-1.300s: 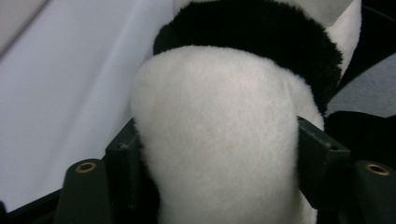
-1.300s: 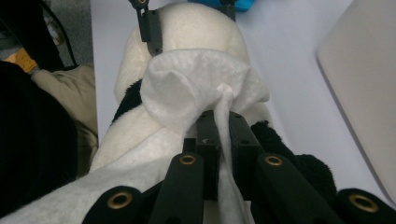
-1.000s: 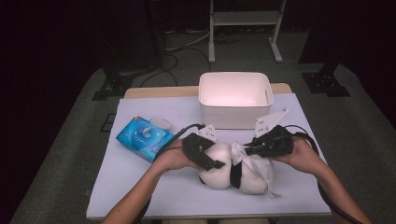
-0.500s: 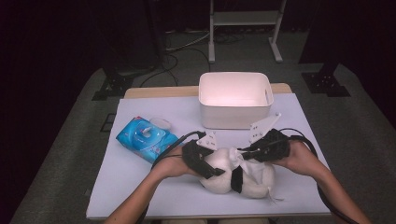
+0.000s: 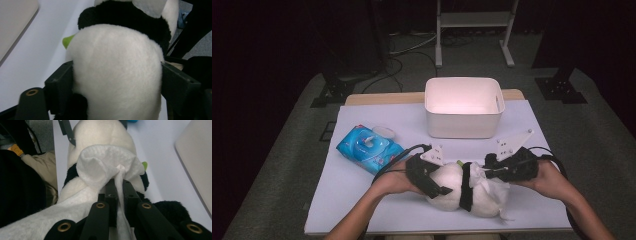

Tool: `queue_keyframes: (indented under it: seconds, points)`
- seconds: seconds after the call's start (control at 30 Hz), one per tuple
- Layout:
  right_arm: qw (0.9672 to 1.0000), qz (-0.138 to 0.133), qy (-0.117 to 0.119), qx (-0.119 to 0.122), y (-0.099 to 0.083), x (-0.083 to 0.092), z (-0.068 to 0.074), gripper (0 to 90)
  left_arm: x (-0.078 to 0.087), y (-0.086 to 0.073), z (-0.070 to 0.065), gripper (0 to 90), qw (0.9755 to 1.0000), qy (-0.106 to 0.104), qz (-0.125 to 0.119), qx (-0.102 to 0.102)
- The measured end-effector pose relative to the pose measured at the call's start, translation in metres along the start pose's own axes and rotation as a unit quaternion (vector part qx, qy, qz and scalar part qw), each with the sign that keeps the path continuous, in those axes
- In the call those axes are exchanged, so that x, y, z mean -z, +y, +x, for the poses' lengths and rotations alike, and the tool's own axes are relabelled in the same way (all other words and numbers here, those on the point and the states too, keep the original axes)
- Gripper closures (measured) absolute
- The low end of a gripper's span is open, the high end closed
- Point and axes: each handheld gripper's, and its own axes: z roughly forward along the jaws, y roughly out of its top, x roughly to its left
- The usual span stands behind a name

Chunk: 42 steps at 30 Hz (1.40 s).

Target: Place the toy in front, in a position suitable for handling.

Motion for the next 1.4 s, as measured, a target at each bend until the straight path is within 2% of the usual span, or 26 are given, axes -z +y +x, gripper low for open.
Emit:
queue_keyframes:
  seconds: [0.27, 0.37, 0.4, 0.47, 0.57, 0.67, 0.73, 0.8, 0.97, 1.07, 1.23, 1.4]
  points:
    - [0.9999, -0.005, 0.014, 0.002, -0.005, -0.001, 0.005, 84.5, -0.006, 0.002, 0.008, 7.4, 0.9990, -0.039, 0.020, 0.014]
    - [0.9999, -0.005, 0.014, 0.001, -0.005, -0.001, 0.004, 84.5, -0.010, 0.002, 0.009, 7.0, 0.9987, -0.043, 0.023, 0.016]
    - [0.9999, -0.006, 0.014, 0.002, -0.005, -0.001, 0.004, 84.5, -0.011, 0.002, 0.009, 8.2, 0.9988, -0.041, 0.024, 0.009]
    - [0.9999, -0.006, 0.013, 0.003, -0.003, -0.001, 0.003, 84.4, -0.009, 0.002, 0.009, 16.9, 0.9991, -0.032, 0.026, 0.001]
    - [1.0000, -0.007, 0.003, 0.001, 0.001, 0.001, 0.001, 84.3, -0.004, 0.004, 0.009, 29.5, 0.9998, -0.009, 0.019, -0.005]
    - [0.9999, -0.009, -0.005, 0.004, 0.008, 0.003, -0.004, 84.3, 0.005, 0.006, 0.011, 33.2, 0.9994, 0.022, 0.015, -0.020]
    - [0.9997, -0.004, -0.022, 0.011, 0.016, 0.004, -0.008, 84.3, 0.009, 0.008, 0.014, 33.2, 0.9987, 0.045, 0.011, -0.022]
    - [0.9997, -0.003, -0.025, 0.009, 0.020, 0.004, -0.013, 84.2, 0.011, 0.008, 0.015, 33.1, 0.9979, 0.059, 0.013, -0.022]
    - [0.9999, 0.000, -0.012, 0.006, 0.026, -0.006, -0.019, 84.2, 0.008, -0.002, 0.015, 31.3, 0.9988, 0.047, 0.010, -0.003]
    - [1.0000, -0.004, -0.003, 0.007, 0.030, -0.015, -0.018, 84.2, 0.007, -0.007, 0.011, 29.1, 0.9987, 0.049, 0.008, 0.007]
    - [0.9998, 0.003, 0.007, 0.019, 0.042, -0.029, -0.014, 84.2, 0.007, -0.006, 0.002, 28.1, 0.9984, 0.057, 0.008, -0.002]
    - [0.9991, 0.016, 0.016, 0.035, 0.052, -0.046, -0.008, 84.0, 0.005, -0.007, -0.002, 27.0, 0.9986, 0.052, 0.008, -0.002]
